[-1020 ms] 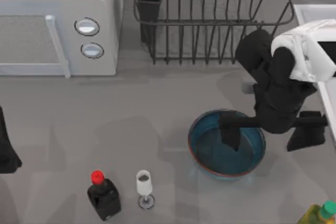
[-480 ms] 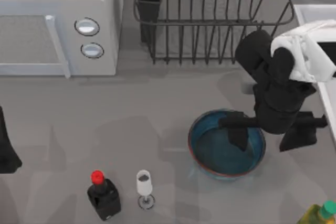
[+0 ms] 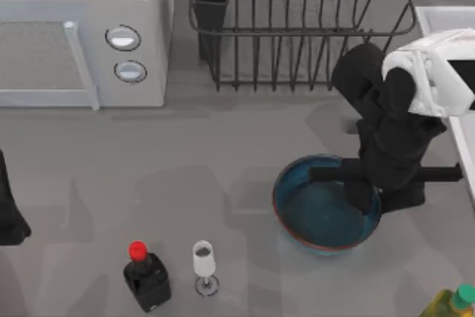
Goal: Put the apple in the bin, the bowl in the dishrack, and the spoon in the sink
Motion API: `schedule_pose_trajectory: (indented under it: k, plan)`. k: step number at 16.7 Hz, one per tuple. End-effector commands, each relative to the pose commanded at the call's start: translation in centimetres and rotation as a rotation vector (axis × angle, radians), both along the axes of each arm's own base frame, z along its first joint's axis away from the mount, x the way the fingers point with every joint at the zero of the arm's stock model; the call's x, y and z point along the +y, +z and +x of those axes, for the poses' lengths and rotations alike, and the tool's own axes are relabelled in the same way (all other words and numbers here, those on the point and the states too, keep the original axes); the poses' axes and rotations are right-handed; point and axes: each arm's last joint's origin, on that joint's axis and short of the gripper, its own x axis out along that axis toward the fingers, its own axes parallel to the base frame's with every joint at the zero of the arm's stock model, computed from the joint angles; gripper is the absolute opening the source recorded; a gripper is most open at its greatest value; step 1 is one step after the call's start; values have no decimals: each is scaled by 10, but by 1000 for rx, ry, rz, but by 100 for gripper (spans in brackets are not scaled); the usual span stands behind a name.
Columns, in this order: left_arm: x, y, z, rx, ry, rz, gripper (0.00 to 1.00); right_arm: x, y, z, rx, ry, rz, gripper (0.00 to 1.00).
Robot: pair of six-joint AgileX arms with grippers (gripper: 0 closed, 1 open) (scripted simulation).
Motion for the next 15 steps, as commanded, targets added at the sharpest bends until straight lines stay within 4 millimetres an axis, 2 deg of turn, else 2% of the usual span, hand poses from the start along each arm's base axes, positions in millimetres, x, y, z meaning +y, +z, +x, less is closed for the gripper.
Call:
schedule_pose_trajectory:
  k: [9, 12, 15]
  plan:
    - [0, 0, 0, 0, 0, 0, 100, 0, 1, 0, -1, 0, 0, 0]
    - [0, 0, 0, 0, 0, 0, 100, 1, 17, 3, -2, -3, 1, 0]
    - [0, 0, 0, 0, 0, 0, 100, 2, 47, 5, 0, -4, -2, 0]
